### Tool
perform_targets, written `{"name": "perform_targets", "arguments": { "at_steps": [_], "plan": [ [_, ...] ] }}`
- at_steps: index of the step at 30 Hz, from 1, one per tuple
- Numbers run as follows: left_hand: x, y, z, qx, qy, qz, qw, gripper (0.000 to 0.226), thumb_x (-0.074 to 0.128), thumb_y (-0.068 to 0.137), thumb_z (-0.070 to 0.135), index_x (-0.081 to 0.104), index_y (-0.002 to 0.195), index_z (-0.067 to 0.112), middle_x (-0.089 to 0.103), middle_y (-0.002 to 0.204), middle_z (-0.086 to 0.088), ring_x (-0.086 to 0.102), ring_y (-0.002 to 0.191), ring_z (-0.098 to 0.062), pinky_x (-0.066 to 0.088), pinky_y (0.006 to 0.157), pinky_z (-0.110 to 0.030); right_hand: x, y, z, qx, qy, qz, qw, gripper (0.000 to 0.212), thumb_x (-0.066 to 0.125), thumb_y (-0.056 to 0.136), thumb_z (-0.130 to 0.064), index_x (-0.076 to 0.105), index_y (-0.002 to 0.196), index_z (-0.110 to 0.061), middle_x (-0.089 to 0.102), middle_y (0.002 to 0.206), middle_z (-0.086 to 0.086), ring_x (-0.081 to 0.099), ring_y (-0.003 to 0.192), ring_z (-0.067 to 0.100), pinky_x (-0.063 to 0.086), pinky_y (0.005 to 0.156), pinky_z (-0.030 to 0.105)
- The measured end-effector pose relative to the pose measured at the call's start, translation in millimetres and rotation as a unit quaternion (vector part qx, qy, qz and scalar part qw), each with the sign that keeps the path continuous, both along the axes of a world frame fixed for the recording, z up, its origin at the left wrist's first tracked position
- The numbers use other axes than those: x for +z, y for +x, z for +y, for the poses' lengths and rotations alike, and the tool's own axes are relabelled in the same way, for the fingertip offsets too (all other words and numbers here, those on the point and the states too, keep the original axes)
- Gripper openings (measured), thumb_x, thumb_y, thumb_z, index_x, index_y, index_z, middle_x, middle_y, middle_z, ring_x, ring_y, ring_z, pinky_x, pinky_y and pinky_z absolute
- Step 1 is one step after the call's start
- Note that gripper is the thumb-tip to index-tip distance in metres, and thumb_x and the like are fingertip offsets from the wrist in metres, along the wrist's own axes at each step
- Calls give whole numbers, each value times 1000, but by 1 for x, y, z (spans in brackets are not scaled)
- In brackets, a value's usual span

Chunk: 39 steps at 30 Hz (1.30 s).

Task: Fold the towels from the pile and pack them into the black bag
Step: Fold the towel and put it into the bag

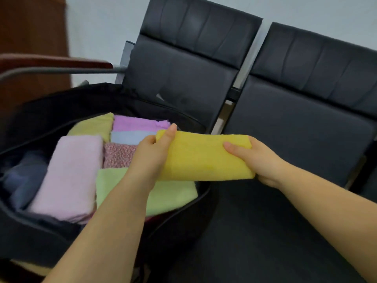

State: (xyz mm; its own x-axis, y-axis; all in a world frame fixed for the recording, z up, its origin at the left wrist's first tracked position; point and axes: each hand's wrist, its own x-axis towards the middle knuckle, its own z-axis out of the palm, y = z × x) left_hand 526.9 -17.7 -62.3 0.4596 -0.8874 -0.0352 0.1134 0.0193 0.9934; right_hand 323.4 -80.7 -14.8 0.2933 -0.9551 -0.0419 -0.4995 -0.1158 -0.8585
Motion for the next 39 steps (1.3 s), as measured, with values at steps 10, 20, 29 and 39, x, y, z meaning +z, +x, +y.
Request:
{"name": "perform_targets", "arguments": {
  "at_steps": [10, 20, 29, 39],
  "plan": [
    [2, 49, -20, 128, -146, 171, 966, 30, 60, 90, 8, 45, 102, 32, 58, 111, 1, 59, 97, -8, 48, 87, -31, -7, 83, -62, -55, -55, -46, 996, 58, 57, 91, -47, 39, 136, -17, 53, 126, 0, 54, 112, 21, 46, 96, 39],
    [10, 92, -42, 178, 35, -112, 977, 21, 49, 94, 9, 51, 111, 22, 48, 80, 1, 42, 61, -8, 31, 50, -19, -24, 154, -82, -54, -134, -55, 988, 59, 59, 91, -27, 30, 142, -24, 47, 121, 0, 49, 88, 8, 40, 72, 26],
    [-19, 99, -51, 155, 74, -220, 960, 38, 50, 94, 7, 56, 131, 15, 61, 88, -5, 56, 69, -19, 41, 57, -8, -77, 155, -82, 4, -297, 118, 948, 44, 51, 98, -29, 47, 139, -17, 37, 140, 8, 44, 125, 22, 31, 99, 21],
    [-12, 92, -56, 90, 176, -517, 833, 58, 43, 92, 11, 29, 148, 13, 15, 159, -13, 12, 145, -31, 13, 117, -37, -73, 168, -82, 54, -457, 203, 864, 40, 44, 88, -35, 71, 100, -9, 65, 119, 13, 63, 105, 32, 51, 88, 43]
  ]
}}
